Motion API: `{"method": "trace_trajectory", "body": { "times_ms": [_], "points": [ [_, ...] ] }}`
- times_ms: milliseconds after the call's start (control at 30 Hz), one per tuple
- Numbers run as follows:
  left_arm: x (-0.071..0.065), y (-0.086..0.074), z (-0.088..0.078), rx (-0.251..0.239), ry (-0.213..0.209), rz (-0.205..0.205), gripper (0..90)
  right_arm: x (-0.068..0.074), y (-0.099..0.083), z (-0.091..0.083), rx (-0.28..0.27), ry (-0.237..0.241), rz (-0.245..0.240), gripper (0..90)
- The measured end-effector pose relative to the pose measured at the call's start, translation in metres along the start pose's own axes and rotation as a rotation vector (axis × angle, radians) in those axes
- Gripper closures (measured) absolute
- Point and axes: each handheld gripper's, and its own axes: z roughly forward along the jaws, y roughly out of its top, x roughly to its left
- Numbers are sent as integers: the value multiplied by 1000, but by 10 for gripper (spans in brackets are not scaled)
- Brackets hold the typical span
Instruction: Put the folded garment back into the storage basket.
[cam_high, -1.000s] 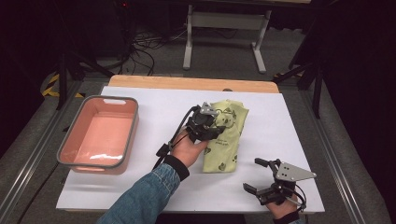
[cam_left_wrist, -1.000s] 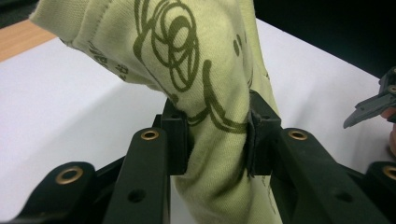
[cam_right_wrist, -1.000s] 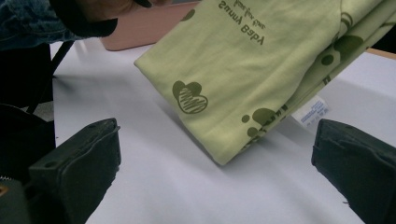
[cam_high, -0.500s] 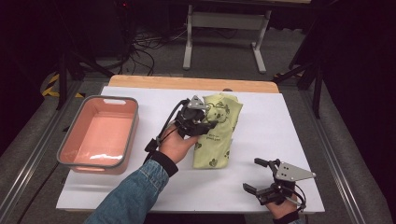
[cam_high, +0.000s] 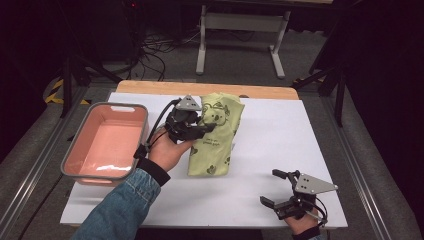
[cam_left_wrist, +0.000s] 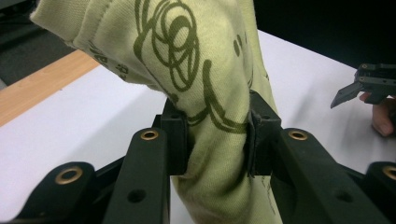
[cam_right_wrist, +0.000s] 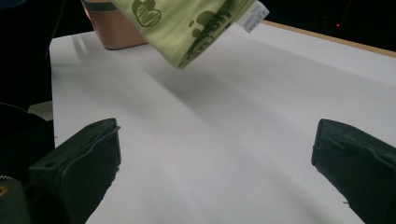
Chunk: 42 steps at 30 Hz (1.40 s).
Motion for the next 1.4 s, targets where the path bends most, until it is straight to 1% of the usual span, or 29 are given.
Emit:
{"method": "trace_trajectory", "body": {
  "times_ms": [200, 267, 300, 400, 433, 600, 733, 800, 833, 1067, 1100, 1133, 1233, 1267, 1400],
  "points": [
    [9, 0, -22, -8, 21, 12, 677, 0, 0, 0, 3, -3, 2, 18],
    [12, -2, -29, -13, 24, 7, 677, 0, 0, 0, 2, -1, 2, 18],
    [12, -2, -29, -13, 24, 7, 676, 0, 0, 1, 3, -1, 1, 18],
    [19, -4, -41, -17, 26, 3, 677, 0, 0, 1, 2, 0, 1, 18],
    [19, -4, -41, -17, 26, 3, 676, 0, 0, 1, 2, 0, 1, 18],
    [26, -8, -52, -16, 38, 1, 676, 0, 0, 1, 5, 0, 1, 18],
    [33, -12, -63, -26, 48, -4, 676, 0, 0, 1, 4, -1, 2, 19],
    [34, -12, -64, -27, 52, -5, 676, 0, 0, 1, 5, 0, 2, 18],
    [36, -14, -69, -26, 58, -4, 676, 0, 0, 1, 5, -1, 1, 18],
    [46, -21, -86, -34, 72, -13, 676, 1, 0, 1, 4, -1, 1, 19],
    [47, -22, -88, -40, 73, -20, 676, 1, 0, 1, 6, -1, 1, 18],
    [49, -23, -90, -41, 75, -16, 676, 1, 0, 1, 6, -1, 1, 18],
    [52, -26, -99, -49, 81, -23, 676, 1, 0, 1, 6, -1, 0, 18],
    [54, -27, -102, -50, 85, -17, 676, 1, 0, 1, 7, -1, 2, 19],
    [59, -31, -112, -57, 100, -25, 676, 1, 0, 2, 9, -1, 1, 18]
  ]
}}
